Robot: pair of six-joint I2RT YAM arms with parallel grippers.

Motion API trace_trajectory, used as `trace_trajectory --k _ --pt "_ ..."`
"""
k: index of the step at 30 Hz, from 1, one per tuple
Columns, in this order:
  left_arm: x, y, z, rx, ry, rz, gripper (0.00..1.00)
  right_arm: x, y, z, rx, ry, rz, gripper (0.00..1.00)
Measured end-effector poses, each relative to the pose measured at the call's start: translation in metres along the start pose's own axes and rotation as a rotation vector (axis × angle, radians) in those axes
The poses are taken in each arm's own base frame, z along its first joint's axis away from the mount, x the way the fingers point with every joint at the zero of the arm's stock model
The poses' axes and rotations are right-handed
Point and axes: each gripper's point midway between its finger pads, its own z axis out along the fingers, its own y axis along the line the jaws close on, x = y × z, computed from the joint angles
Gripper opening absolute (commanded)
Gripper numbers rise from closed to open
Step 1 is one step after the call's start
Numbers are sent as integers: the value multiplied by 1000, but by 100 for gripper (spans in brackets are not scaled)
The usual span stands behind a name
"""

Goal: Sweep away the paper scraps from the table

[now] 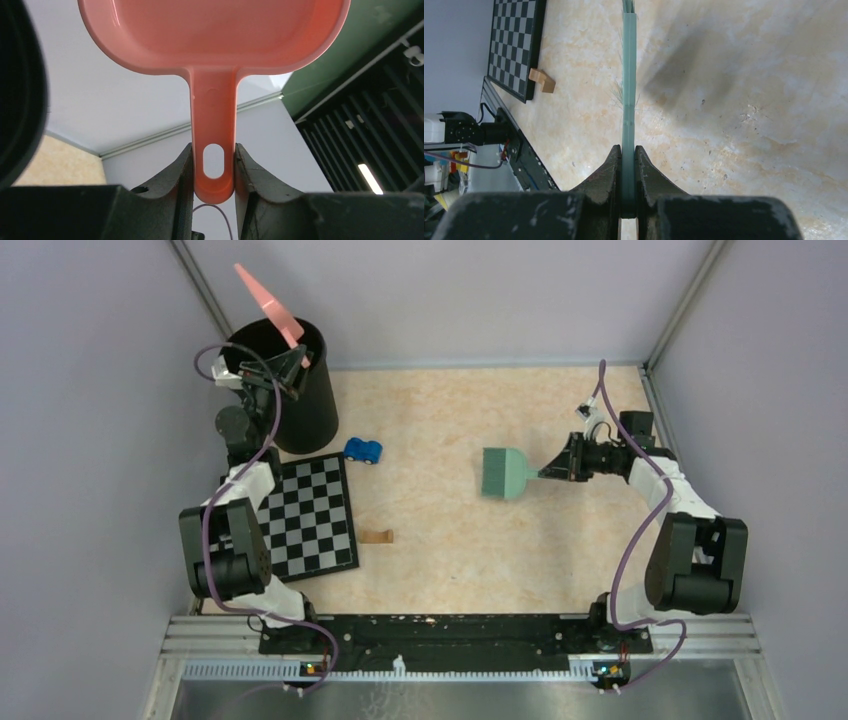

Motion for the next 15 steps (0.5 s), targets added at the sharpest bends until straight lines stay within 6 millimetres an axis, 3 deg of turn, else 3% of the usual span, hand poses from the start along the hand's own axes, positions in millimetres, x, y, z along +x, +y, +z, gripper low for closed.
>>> trace_trajectory --k 9,15 --pt "12 -44 -8 136 28 43 0 1 0 0 0 2 -3 0" --pt "16 -46 -9 138 45 53 0 1 0 0 0 4 -1 0"
